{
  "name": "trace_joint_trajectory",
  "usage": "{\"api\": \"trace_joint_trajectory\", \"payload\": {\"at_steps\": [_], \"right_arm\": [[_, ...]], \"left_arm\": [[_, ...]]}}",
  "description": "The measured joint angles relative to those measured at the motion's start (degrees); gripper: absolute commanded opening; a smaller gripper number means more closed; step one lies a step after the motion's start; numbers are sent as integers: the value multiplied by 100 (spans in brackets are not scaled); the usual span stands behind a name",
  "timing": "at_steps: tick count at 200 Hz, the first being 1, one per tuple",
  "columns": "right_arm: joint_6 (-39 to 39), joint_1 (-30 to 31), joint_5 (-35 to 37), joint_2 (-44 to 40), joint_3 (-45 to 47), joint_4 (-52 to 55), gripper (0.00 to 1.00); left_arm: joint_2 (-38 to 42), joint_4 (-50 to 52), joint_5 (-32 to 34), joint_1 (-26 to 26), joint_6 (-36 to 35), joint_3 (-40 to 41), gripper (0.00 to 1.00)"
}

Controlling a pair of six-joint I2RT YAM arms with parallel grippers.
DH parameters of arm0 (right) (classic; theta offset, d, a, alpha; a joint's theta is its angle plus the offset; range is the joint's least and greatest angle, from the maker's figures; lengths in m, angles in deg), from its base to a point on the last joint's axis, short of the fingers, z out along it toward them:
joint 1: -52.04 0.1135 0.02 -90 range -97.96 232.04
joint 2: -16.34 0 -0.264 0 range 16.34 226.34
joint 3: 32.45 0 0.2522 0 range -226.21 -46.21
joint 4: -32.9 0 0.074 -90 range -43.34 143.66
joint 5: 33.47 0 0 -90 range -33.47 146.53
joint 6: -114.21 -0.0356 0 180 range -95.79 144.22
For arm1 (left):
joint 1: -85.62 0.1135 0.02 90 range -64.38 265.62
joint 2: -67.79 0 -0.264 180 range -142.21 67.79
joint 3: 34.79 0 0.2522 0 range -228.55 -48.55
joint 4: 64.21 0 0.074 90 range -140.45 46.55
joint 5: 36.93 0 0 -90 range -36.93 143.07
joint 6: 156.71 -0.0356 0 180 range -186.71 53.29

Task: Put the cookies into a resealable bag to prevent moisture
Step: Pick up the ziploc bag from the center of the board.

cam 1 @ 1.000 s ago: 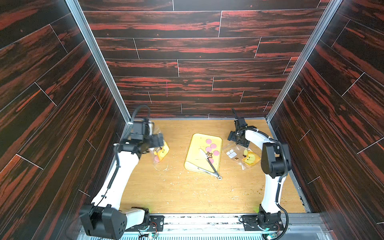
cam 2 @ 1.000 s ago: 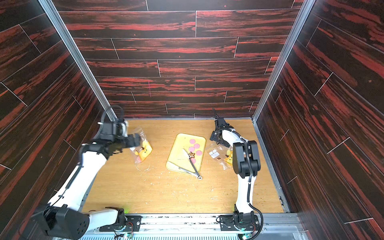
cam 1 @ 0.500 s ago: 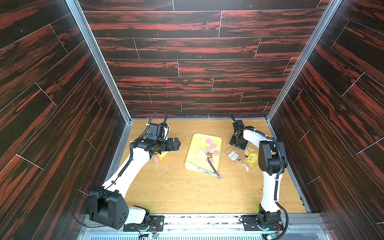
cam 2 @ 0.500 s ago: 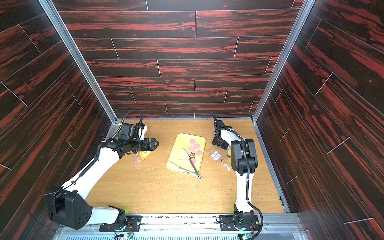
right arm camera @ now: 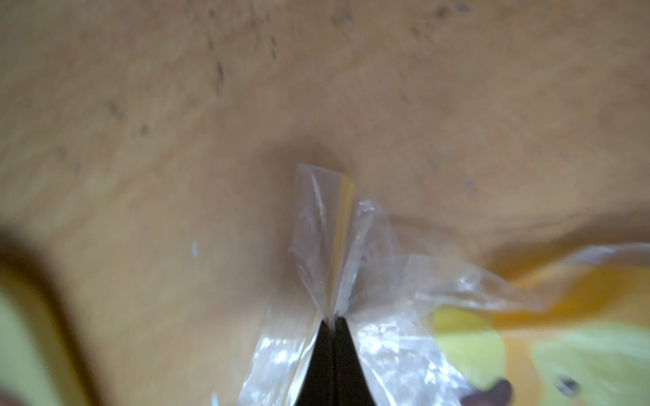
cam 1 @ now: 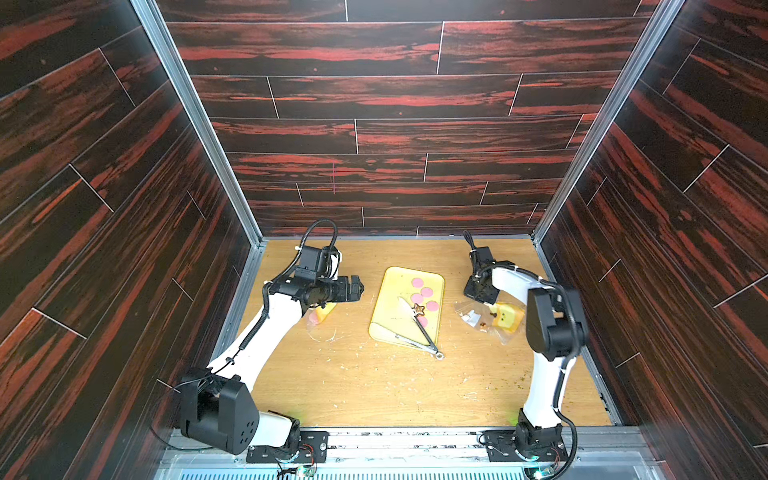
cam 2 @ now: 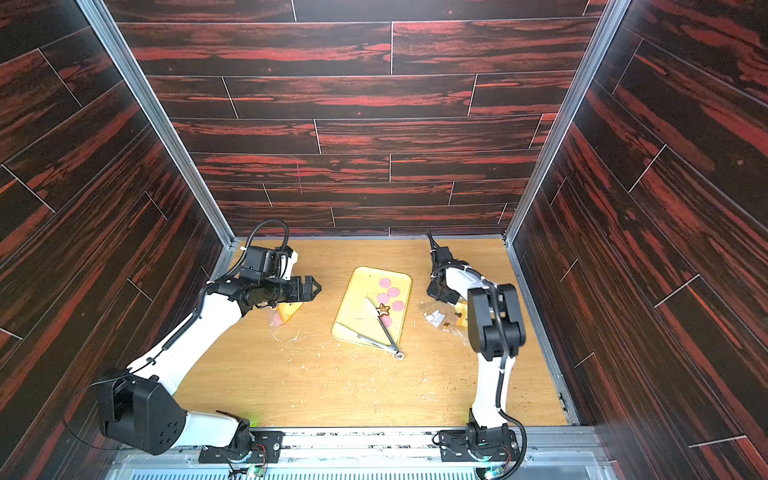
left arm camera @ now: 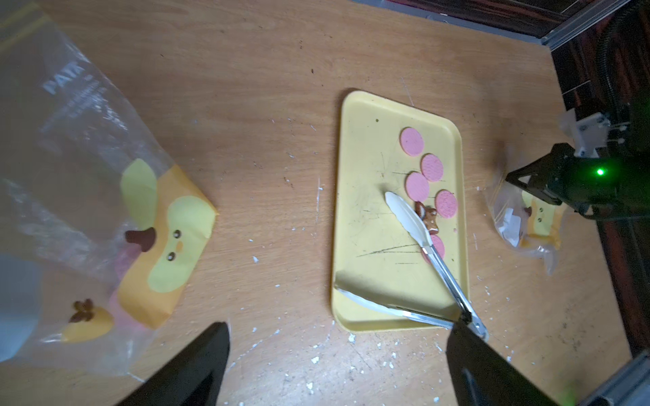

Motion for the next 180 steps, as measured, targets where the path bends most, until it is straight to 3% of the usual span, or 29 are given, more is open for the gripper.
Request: {"api": "trace_joint_trajectory", "payload": {"at_steps": [37,85,120,145,180], "right_arm": [[468,389,-660,-1714,890,-809,4],[809,1587,-1419,-3412,1926,-2634,3],[782,2096,-1906,-3713,2629,-3919,3],[741,2306,-2138,-3707,2806,-4426,3],[645,2498,-2337,-3705,2806,-4948,3]], "left_arm": [[-96,-210,-192,-402,372,-199,97],[-105,-881,-385,-1073,1215,-219,89],[-103,-1226,-511,-1534,1591,-216,84],[-83,-1331,-520,-1596,1703,-195,79],[-92,-1281,-511,-1670,1705,-219,60]]}}
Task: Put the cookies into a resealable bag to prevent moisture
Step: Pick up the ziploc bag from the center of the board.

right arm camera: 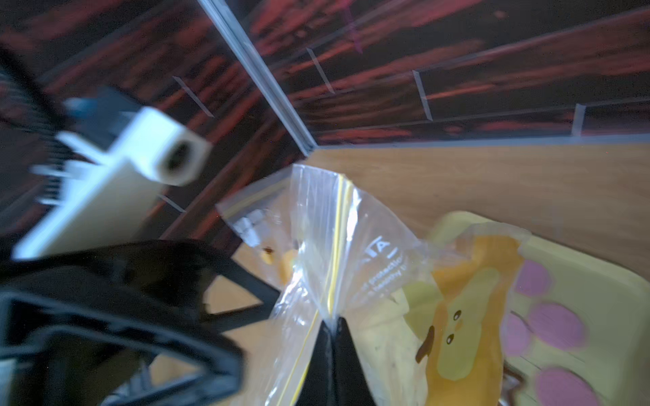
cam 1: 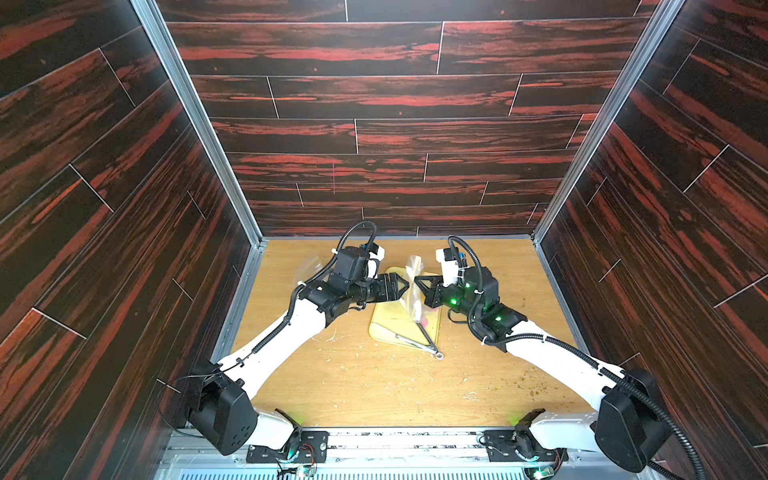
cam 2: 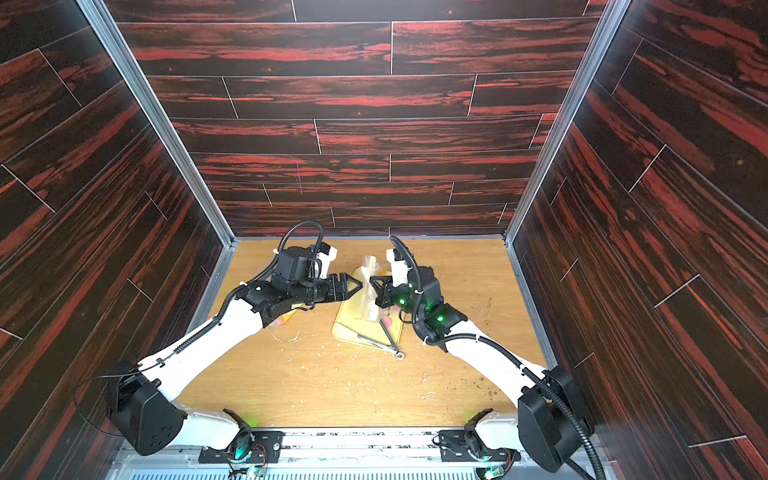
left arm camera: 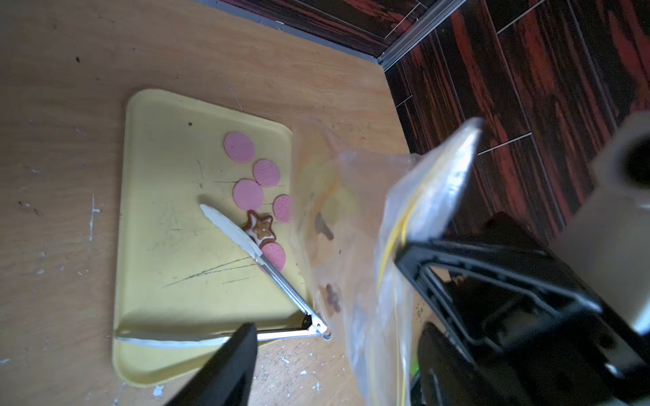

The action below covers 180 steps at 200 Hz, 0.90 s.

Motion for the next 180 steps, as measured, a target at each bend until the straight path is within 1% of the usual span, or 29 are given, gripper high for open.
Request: {"api": "trace_joint_trajectory", "payload": {"at_steps": [5,18,26,71,82,97,105,125,156,180], "right_arm": [[-17,2,-20,0,0,-52,3],[-61,2,-79,0,0,-166,3],[-92,-2,-127,0,2,-225,3],[-267,-2,-413,4,26,-476,3],[-297,-2,-448,4,50,-520,3],[-337,-2,-483,4,81,-551,4],[-350,0,-487,4,83,-551,5],[-334,0,-448,4,83,-540,7],[-186,2,-267,7,83,-306,11],[-66,2,-177,98,63,-98,14]], "left_arm": [[-4,37,7,-17,-52,-9,58],[-17,103,15,-42,-101,-28,48],[-31,125,2,-57,-118,-44,43],[-83,-131,-352,-98,-72,-116,30],[-85,-160,-417,-98,-57,-122,23],[-109,-155,-472,-101,-107,-149,6],[-136,-109,-472,-103,-190,-186,0],[-166,149,-304,-105,-337,-345,0],[-50,643,422,-140,-686,-595,0],[190,863,800,-138,-820,-612,0]]}}
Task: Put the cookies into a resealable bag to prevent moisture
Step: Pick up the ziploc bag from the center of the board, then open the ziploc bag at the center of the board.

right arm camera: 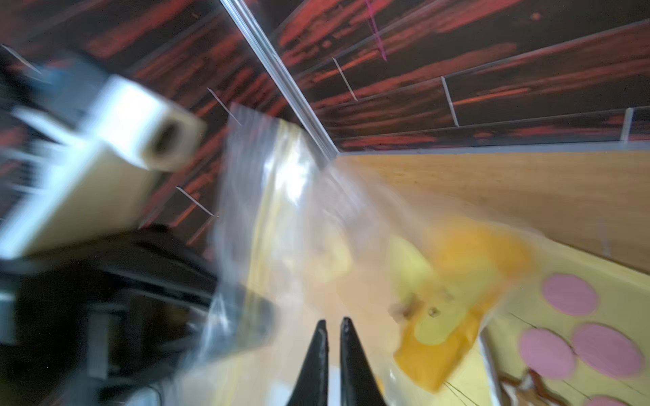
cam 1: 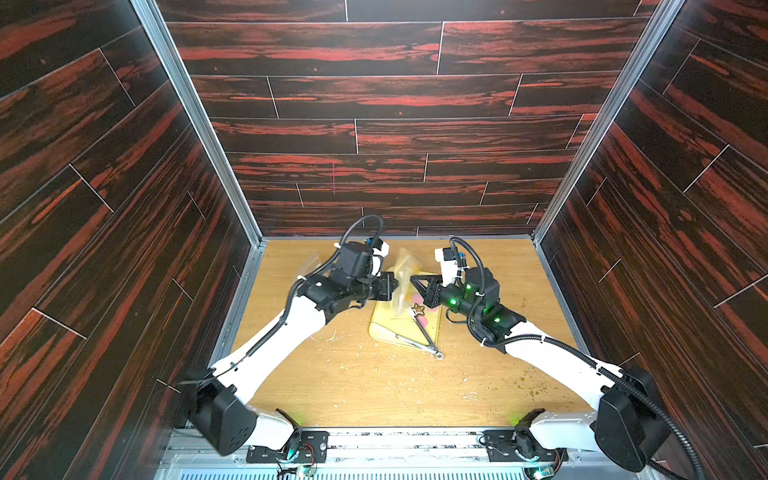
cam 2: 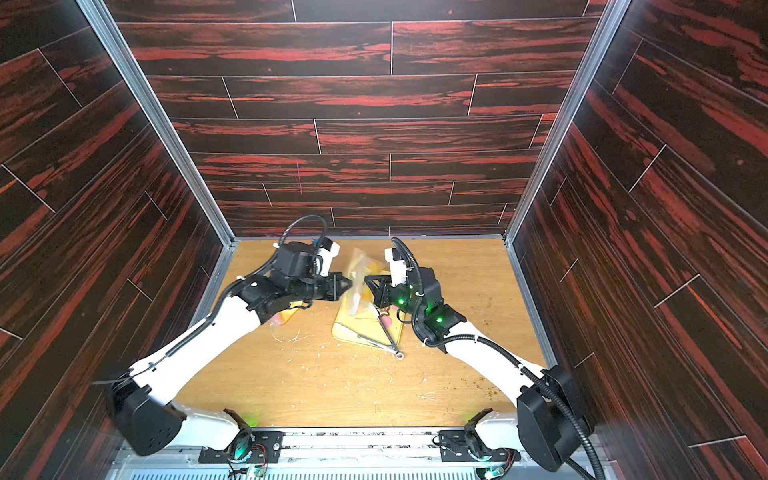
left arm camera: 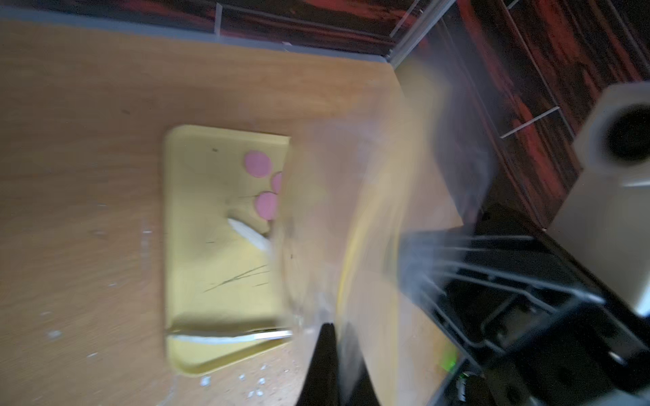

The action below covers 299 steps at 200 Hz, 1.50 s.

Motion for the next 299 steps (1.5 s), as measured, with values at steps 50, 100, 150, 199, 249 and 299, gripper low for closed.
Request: {"api": "trace_joint_trajectory", "payload": {"at_steps": [50,100,150,199,249,299], "right_arm": [[116,72,-44,369,-164,328,43],[-238,111,-776,361,-179,-282,60],[-555,256,-1480,442,-192,-732,65],[-540,396,-1657,590,-350,-654,70],[-372,494,-1526,837,-730,-435,54],[-299,511,-1449,1075,-931,-219,45]], "left_arm": [[190,337,407,-4,-151,-129,0],[170,592,452,-15,-212,-146,0],[92,588,367,-24,-205,-146,0],[52,595,380,-24,-216,-149,0],[4,702,433,-7,-188,-149,0],[-57,866,457,-7,-120,-149,0]]}}
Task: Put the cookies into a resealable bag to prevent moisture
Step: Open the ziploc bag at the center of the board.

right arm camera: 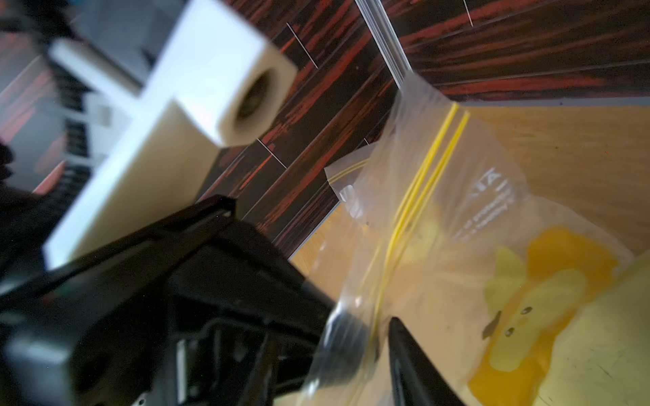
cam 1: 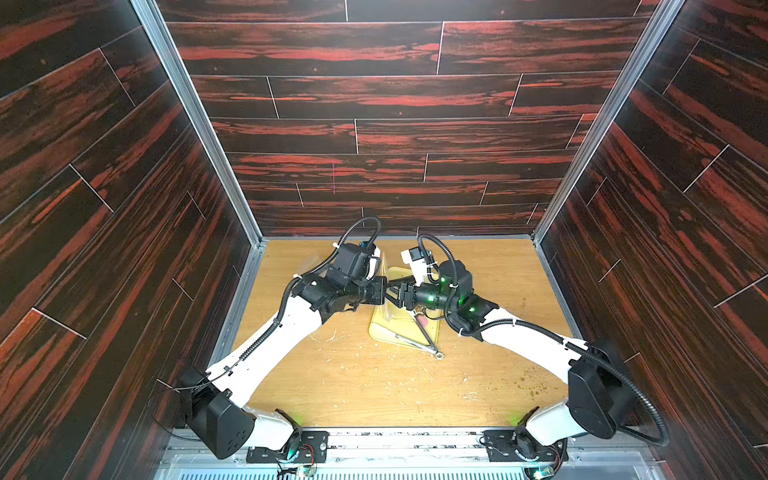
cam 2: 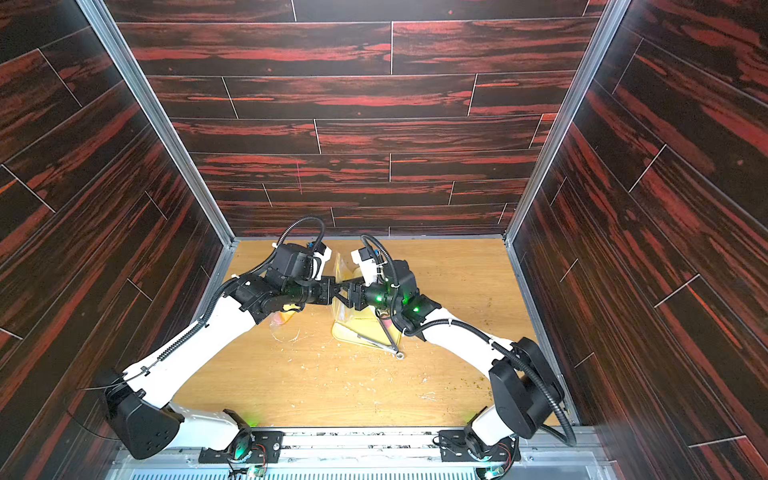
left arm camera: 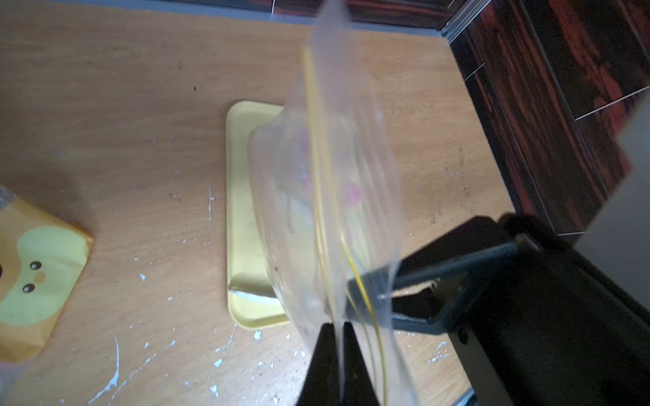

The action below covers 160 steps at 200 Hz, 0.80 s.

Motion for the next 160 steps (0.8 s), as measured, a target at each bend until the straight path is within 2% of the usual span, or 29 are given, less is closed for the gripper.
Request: {"api": "trace_joint_trajectory", "payload": {"at_steps": [45,80,108,160], "right_arm": [[256,35,181,-2,-170,398,29],[326,37,492,0,-186,833,24],[343,28,645,0,-186,1093,12],[326,28,824,-4,-192,1274,1]], "left_arm": [[0,118,245,0,-13,-33,0],[-2,236,426,0,-68,-120,0],[-2,210,470,-17,-90,-260,0],[-2,326,728,-22,-136,-299,0]]}}
